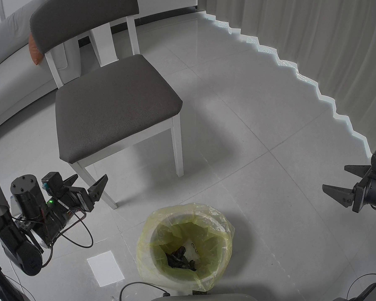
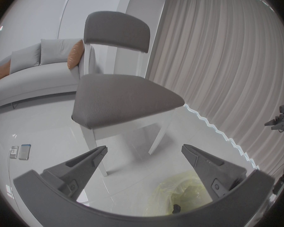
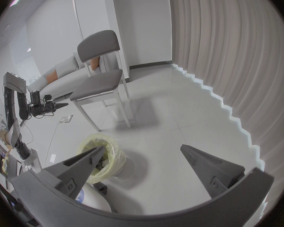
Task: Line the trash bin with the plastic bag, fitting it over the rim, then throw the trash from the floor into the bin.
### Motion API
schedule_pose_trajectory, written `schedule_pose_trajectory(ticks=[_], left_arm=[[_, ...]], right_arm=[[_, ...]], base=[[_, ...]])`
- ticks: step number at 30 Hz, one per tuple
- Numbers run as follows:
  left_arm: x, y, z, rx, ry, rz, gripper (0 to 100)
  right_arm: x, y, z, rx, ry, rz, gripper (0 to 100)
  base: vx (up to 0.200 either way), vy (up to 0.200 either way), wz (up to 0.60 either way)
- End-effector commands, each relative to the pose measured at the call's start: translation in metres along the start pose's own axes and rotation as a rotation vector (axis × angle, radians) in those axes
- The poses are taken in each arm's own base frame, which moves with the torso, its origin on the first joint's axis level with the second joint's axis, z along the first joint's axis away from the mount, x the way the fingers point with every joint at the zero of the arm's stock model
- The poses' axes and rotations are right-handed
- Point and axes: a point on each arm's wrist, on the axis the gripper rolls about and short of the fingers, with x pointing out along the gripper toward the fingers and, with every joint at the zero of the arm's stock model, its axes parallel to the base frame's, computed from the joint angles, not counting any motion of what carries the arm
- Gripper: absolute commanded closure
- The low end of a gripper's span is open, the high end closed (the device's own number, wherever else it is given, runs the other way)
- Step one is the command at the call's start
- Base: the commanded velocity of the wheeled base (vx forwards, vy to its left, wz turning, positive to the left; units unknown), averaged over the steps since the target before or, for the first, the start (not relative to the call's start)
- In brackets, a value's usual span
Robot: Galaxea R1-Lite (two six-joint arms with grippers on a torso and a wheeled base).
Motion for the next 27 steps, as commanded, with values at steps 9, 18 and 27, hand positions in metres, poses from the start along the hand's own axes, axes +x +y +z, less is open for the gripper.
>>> schedule_pose_trajectory(ticks=[9, 18, 27], left_arm=[[-0.059, -0.009, 0.055, 0.041, -0.151, -0.005, 0], [-0.104, -0.020, 0.095, 0.036, -0.090, -0.021, 0], [-0.103, -0.019, 0.087, 0.022, -0.014, -0.020, 0]], right_arm=[[-0.065, 0.015, -0.005, -0.025, -0.185, -0.052, 0], [-0.076, 0.018, 0.005, -0.033, -0.246, -0.038, 0], [0.021, 0.018, -0.006, 0.066, 0.006, 0.109, 0]], base=[[0.000, 0.000, 0.00], [0.000, 0.000, 0.00], [0.000, 0.000, 0.00]])
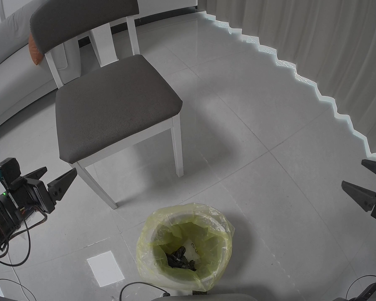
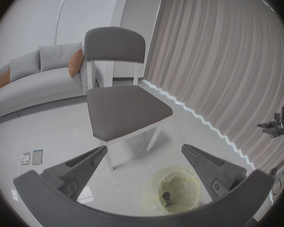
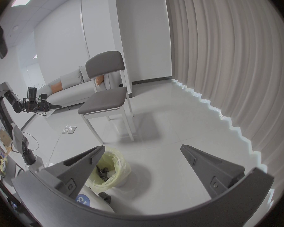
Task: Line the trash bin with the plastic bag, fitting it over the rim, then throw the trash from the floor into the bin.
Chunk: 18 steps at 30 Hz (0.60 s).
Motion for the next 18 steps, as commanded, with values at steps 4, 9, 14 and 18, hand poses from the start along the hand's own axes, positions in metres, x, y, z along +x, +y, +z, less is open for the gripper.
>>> schedule_pose_trajectory(ticks=[4, 9, 14, 18], left_arm=[[-0.011, 0.002, 0.012, -0.020, -0.065, 0.015, 0], [-0.006, 0.004, 0.009, -0.025, -0.044, 0.032, 0], [0.002, 0.011, 0.015, -0.037, -0.072, 0.069, 0], [0.018, 0.015, 0.009, -0.085, -0.063, 0.069, 0]], right_arm=[[0.127, 0.005, -0.044, 0.137, 0.232, 0.129, 0], [0.187, 0.012, -0.089, 0.140, 0.304, 0.164, 0], [0.251, 0.009, -0.131, 0.141, 0.310, 0.160, 0], [0.289, 0.010, -0.150, 0.145, 0.378, 0.169, 0]], base=[[0.000, 0.000, 0.00], [0.000, 0.000, 0.00], [0.000, 0.000, 0.00], [0.000, 0.000, 0.00]])
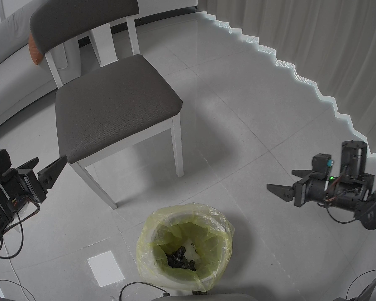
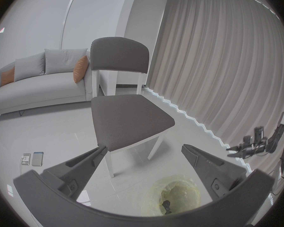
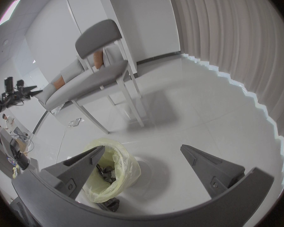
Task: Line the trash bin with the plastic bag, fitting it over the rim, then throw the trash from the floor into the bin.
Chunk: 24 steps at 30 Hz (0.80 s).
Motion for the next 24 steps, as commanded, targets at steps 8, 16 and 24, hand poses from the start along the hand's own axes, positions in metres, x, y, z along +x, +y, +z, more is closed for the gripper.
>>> schedule_pose_trajectory(ticks=[8, 16, 24], left_arm=[[0.039, 0.015, -0.022, -0.062, 0.005, 0.047, 0], [0.036, 0.018, -0.030, -0.067, 0.026, 0.060, 0], [0.039, 0.020, -0.031, -0.070, 0.034, 0.065, 0]], right_arm=[[0.179, -0.001, -0.066, 0.049, 0.335, 0.083, 0], [0.190, 0.009, -0.068, 0.056, 0.410, 0.133, 0], [0.190, 0.017, -0.076, 0.038, 0.452, 0.152, 0]], base=[[0.000, 0.000, 0.00], [0.000, 0.000, 0.00], [0.000, 0.000, 0.00]])
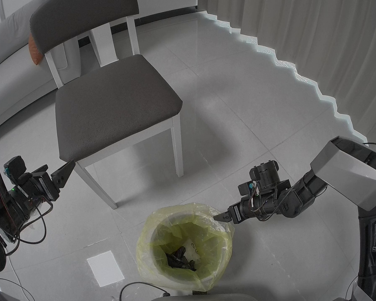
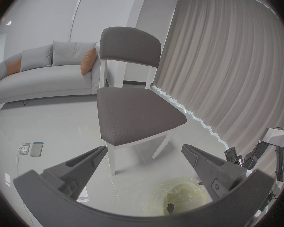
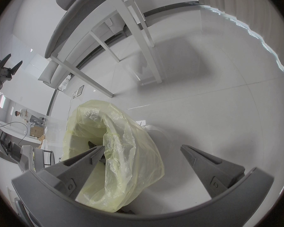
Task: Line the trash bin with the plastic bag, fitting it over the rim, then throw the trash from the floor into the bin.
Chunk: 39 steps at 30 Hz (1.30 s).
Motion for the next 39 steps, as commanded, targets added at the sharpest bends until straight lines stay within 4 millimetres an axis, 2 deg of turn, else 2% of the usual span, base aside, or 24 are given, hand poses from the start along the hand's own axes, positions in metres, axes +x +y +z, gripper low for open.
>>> schedule_pose_trajectory(ticks=[1, 19, 20, 36, 39], left_arm=[[0.004, 0.003, -0.005, -0.004, 0.026, 0.014, 0], [0.004, 0.006, -0.003, -0.007, 0.018, 0.027, 0], [0.004, 0.006, -0.003, -0.007, 0.018, 0.027, 0], [0.003, 0.005, -0.001, -0.007, 0.008, 0.028, 0], [0.004, 0.006, -0.002, -0.007, 0.011, 0.029, 0]], right_arm=[[0.007, 0.003, -0.005, -0.005, 0.020, 0.008, 0], [0.016, 0.013, -0.009, -0.026, 0.035, 0.026, 0], [0.016, 0.013, -0.009, -0.027, 0.035, 0.026, 100], [0.014, 0.011, -0.008, -0.014, 0.031, 0.023, 100], [0.023, 0.006, -0.007, -0.009, 0.032, 0.018, 100]], base=[[0.000, 0.000, 0.00], [0.000, 0.000, 0.00], [0.000, 0.000, 0.00], [0.000, 0.000, 0.00], [0.000, 0.000, 0.00]])
